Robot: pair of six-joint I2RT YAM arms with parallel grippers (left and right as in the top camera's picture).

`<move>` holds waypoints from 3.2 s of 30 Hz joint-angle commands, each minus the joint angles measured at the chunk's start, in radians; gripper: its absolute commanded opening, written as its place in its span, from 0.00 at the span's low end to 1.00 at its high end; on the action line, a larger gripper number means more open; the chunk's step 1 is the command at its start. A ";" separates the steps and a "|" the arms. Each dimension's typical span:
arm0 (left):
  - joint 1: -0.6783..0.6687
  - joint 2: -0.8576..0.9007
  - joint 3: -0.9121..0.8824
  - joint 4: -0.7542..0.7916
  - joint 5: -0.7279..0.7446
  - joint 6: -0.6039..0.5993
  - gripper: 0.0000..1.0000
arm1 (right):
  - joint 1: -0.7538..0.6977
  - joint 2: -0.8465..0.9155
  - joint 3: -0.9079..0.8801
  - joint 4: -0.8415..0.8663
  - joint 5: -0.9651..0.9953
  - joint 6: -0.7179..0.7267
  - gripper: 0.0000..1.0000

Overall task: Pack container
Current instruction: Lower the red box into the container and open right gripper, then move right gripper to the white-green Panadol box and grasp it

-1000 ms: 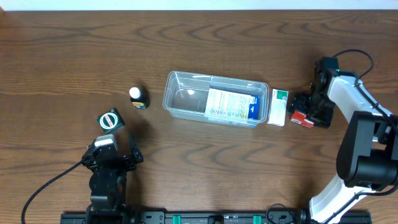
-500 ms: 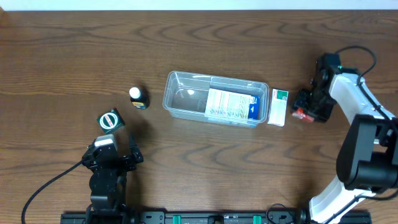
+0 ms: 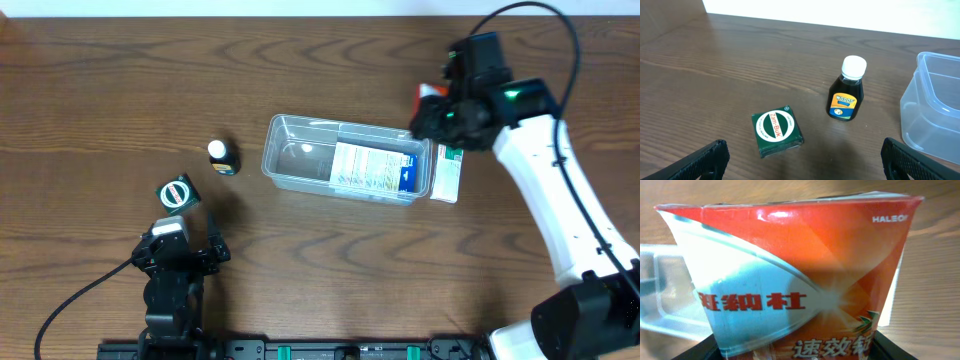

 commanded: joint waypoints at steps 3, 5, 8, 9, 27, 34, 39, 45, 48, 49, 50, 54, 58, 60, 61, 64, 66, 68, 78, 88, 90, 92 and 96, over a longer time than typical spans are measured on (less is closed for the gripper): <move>0.004 0.000 -0.019 -0.011 -0.002 -0.013 0.98 | 0.078 0.071 -0.014 -0.010 -0.001 0.155 0.51; 0.004 0.000 -0.019 -0.011 -0.002 -0.013 0.98 | 0.091 0.097 -0.022 -0.024 -0.001 0.187 0.50; 0.004 0.000 -0.019 -0.011 -0.002 -0.013 0.98 | 0.102 0.129 -0.039 -0.048 -0.002 0.221 0.51; 0.004 0.000 -0.019 -0.011 -0.002 -0.013 0.98 | 0.105 0.136 -0.043 -0.053 -0.002 0.221 0.51; 0.004 0.000 -0.019 -0.011 -0.002 -0.013 0.98 | 0.106 0.168 -0.059 -0.050 0.031 0.123 0.74; 0.004 0.000 -0.019 -0.011 -0.002 -0.013 0.98 | 0.106 0.168 -0.057 -0.024 0.048 0.105 0.69; 0.004 0.000 -0.019 -0.011 -0.002 -0.013 0.98 | 0.106 0.164 -0.056 0.006 0.045 0.096 0.66; 0.004 0.000 -0.019 -0.011 -0.002 -0.013 0.98 | 0.116 0.169 -0.056 0.088 -0.009 0.026 0.25; 0.004 0.000 -0.019 -0.011 -0.002 -0.013 0.98 | 0.133 0.188 -0.057 0.132 -0.029 0.026 0.17; 0.004 0.000 -0.019 -0.011 -0.002 -0.013 0.98 | 0.140 0.199 -0.057 0.142 -0.032 0.026 0.17; 0.004 0.000 -0.019 -0.011 -0.002 -0.013 0.98 | 0.151 0.214 -0.057 0.152 -0.032 0.026 0.17; 0.004 0.000 -0.019 -0.011 -0.002 -0.013 0.98 | 0.172 0.272 -0.057 0.171 -0.055 0.026 0.16; 0.004 0.000 -0.019 -0.011 -0.002 -0.013 0.98 | 0.172 0.307 -0.057 0.172 -0.072 0.026 0.10; 0.004 0.000 -0.019 -0.011 -0.002 -0.013 0.98 | 0.170 0.312 -0.057 0.175 -0.068 0.015 0.10; 0.004 0.000 -0.019 -0.011 -0.002 -0.013 0.98 | 0.169 0.312 -0.057 0.173 -0.058 0.001 0.10; 0.004 0.000 -0.019 -0.011 -0.002 -0.013 0.98 | 0.166 0.312 -0.057 0.136 0.011 -0.026 0.11; 0.004 0.000 -0.019 -0.011 -0.002 -0.013 0.98 | 0.158 0.312 -0.057 0.110 0.052 -0.027 0.11; 0.004 0.000 -0.019 -0.011 -0.002 -0.013 0.98 | 0.152 0.312 -0.057 0.111 0.055 -0.057 0.10; 0.004 0.000 -0.019 -0.011 -0.002 -0.013 0.98 | 0.155 0.301 0.019 0.130 0.014 -0.140 0.34; 0.004 0.000 -0.019 -0.011 -0.002 -0.013 0.98 | 0.076 0.169 0.221 0.021 0.022 -0.132 0.68; 0.004 0.000 -0.019 -0.011 -0.002 -0.013 0.98 | 0.023 0.161 0.221 -0.018 0.022 -0.105 0.67; 0.004 0.000 -0.019 -0.011 -0.002 -0.013 0.98 | -0.042 0.162 0.217 -0.070 0.022 -0.071 0.64; 0.004 0.000 -0.019 -0.011 -0.002 -0.013 0.98 | -0.162 0.167 0.159 -0.121 0.021 -0.018 0.52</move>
